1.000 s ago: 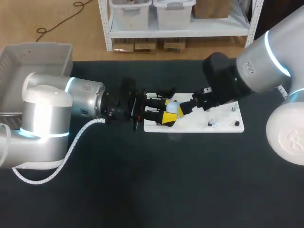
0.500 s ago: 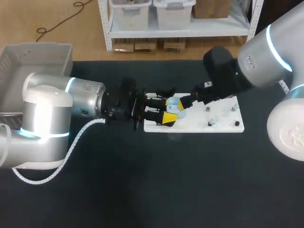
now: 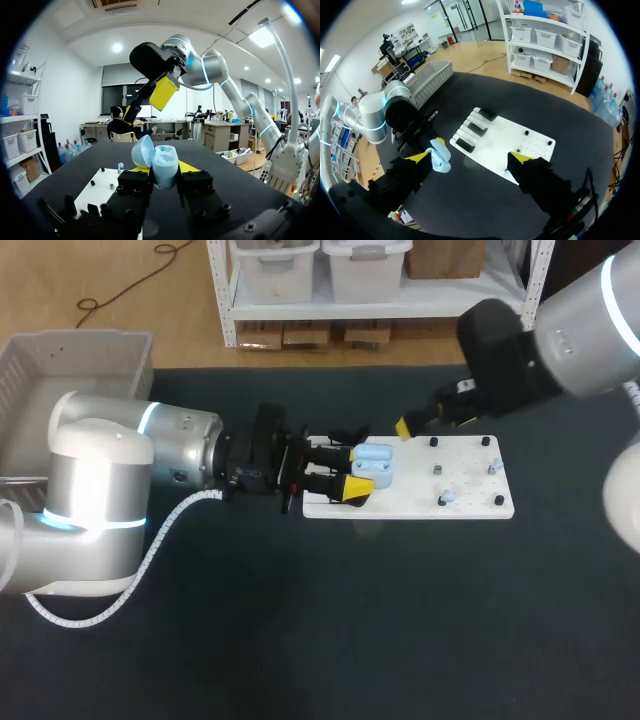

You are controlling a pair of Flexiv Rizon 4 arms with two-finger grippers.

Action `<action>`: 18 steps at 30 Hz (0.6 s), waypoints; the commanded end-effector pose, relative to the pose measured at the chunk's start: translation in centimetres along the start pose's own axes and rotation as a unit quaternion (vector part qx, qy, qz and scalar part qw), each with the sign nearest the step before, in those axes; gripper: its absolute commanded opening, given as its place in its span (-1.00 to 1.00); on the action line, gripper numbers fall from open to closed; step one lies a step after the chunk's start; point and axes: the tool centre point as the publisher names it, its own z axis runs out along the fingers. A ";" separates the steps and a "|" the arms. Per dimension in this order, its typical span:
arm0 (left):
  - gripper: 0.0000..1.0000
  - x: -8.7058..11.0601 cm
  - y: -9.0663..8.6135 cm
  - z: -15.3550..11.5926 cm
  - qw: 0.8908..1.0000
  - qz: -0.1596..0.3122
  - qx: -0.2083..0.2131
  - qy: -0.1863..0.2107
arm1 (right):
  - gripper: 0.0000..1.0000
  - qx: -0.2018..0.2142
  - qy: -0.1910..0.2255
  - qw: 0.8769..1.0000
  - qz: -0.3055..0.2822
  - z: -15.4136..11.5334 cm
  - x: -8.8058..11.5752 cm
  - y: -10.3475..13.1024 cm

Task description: Pick up each earbud case from the left stands, insert the matching earbuds, close the lid, and place the case in the box.

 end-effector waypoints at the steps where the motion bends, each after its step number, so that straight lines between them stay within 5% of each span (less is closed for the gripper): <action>1: -1.00 0.0 0.0 0.1 1.000 0.011 0.002 -0.004 | 1.00 0.037 -0.006 0.999 0.001 -1.7 0.6 -0.4; 18: -1.00 -0.2 -0.5 0.2 0.999 0.036 0.014 -0.001 | 1.00 0.094 0.061 0.993 -0.025 -2.3 0.6 -6.3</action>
